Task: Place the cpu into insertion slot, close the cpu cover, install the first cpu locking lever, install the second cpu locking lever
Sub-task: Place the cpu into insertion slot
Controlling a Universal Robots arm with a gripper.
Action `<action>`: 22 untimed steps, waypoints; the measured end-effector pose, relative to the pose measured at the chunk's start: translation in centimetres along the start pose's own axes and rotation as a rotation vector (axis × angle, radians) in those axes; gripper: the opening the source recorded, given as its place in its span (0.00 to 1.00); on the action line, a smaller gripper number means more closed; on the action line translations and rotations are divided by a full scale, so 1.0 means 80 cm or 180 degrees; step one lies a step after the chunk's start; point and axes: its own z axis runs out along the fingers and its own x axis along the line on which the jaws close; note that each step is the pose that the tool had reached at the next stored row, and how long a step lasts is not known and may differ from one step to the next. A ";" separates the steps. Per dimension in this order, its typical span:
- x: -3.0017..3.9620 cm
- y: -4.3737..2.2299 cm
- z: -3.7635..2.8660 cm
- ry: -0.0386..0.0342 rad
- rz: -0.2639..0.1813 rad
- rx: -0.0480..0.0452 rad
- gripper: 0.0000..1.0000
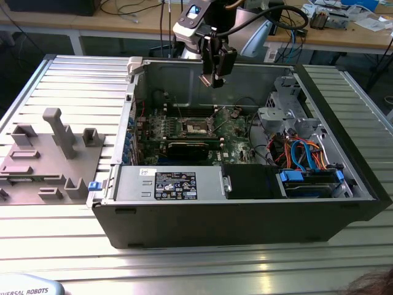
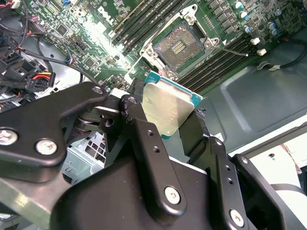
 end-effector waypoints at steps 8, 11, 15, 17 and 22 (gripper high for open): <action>0.0000 0.0000 0.0000 -0.0001 0.0011 0.0000 0.54; 0.0000 0.0000 0.0000 -0.0001 0.0016 0.0001 0.54; 0.0000 0.0000 0.0000 -0.0001 0.0023 0.0001 0.54; 0.0000 0.0000 0.0000 -0.0002 0.0027 0.0001 0.54; 0.0000 0.0000 0.0001 -0.0003 0.0038 0.0001 0.54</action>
